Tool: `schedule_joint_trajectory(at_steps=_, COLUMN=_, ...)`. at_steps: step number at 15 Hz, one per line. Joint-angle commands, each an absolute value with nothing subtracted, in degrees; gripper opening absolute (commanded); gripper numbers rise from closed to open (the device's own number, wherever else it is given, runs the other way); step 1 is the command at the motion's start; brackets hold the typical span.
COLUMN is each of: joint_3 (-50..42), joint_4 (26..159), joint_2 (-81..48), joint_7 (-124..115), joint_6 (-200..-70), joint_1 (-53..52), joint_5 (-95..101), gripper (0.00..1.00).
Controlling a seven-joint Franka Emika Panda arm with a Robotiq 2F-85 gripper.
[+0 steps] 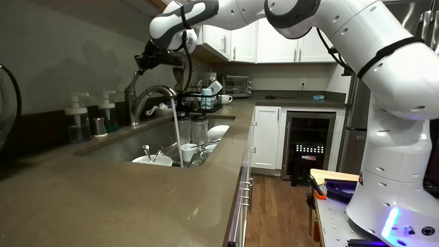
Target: Push the faucet handle downwards
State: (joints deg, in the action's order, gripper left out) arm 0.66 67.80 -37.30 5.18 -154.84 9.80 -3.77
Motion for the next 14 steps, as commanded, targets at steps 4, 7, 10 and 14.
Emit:
schedule_joint_trajectory(at_steps=4, joint_3=2.10, joint_4=74.52, joint_2=-34.59, joint_7=6.88, joint_6=-165.30, joint_1=10.29, joint_5=-4.53, gripper=0.04)
schedule_joint_trajectory(at_steps=7, joint_3=3.87, joint_4=74.09, joint_2=-35.80, joint_7=7.52, joint_6=-166.57, joint_1=10.93, joint_5=-5.19, gripper=0.04)
schedule_joint_trajectory(at_steps=10, joint_3=4.59, joint_4=73.47, joint_2=-36.15, joint_7=7.64, joint_6=-166.06, joint_1=11.41, joint_5=-5.18, gripper=0.03)
schedule_joint_trajectory(at_steps=14, joint_3=4.86, joint_4=75.23, joint_2=-34.60, joint_7=7.72, joint_6=-164.45, joint_1=11.87, joint_5=-4.97, gripper=0.03)
